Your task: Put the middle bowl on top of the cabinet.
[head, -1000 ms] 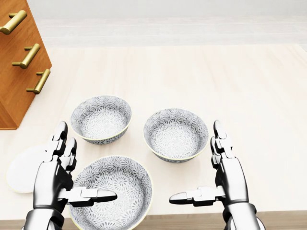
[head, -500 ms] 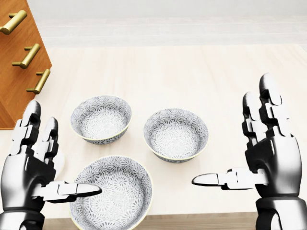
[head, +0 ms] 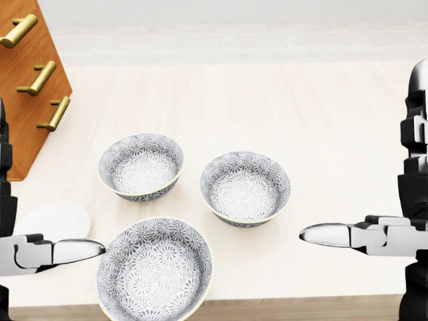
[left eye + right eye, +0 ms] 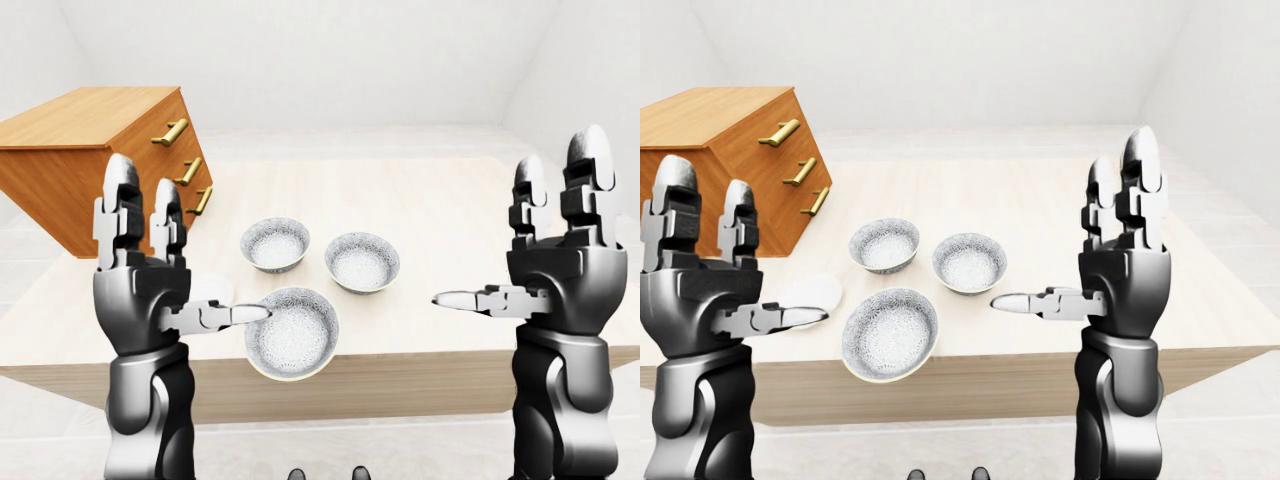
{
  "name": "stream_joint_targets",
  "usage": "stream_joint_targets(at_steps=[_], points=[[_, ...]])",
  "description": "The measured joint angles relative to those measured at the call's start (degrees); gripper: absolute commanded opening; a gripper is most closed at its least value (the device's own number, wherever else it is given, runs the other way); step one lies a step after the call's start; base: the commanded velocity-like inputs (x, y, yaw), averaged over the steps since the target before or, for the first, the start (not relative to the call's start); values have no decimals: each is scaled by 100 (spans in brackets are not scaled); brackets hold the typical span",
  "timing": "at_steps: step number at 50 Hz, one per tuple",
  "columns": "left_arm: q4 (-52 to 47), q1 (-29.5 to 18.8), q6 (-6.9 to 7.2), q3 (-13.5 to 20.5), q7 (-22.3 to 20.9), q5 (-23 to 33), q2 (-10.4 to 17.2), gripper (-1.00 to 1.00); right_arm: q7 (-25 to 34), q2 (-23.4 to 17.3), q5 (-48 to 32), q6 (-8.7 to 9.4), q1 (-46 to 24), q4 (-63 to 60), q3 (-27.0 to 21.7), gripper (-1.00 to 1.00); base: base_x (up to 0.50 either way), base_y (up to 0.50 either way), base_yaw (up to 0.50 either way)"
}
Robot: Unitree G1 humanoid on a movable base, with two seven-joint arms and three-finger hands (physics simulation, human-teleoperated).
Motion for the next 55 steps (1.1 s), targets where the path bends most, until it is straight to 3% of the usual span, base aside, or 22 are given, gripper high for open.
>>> stream_joint_targets(at_steps=[28, 55], points=[[-500, -225, 0, 299, 52, -75, 97, 100, -55, -116, 89, 0, -194, -345, -233, 100, 0, 2, 0], [-295, -112, 0, 270, -51, -9, 46, 100, -148, -174, 216, 0, -199, -223, -434, 100, 7, 48, 0]])
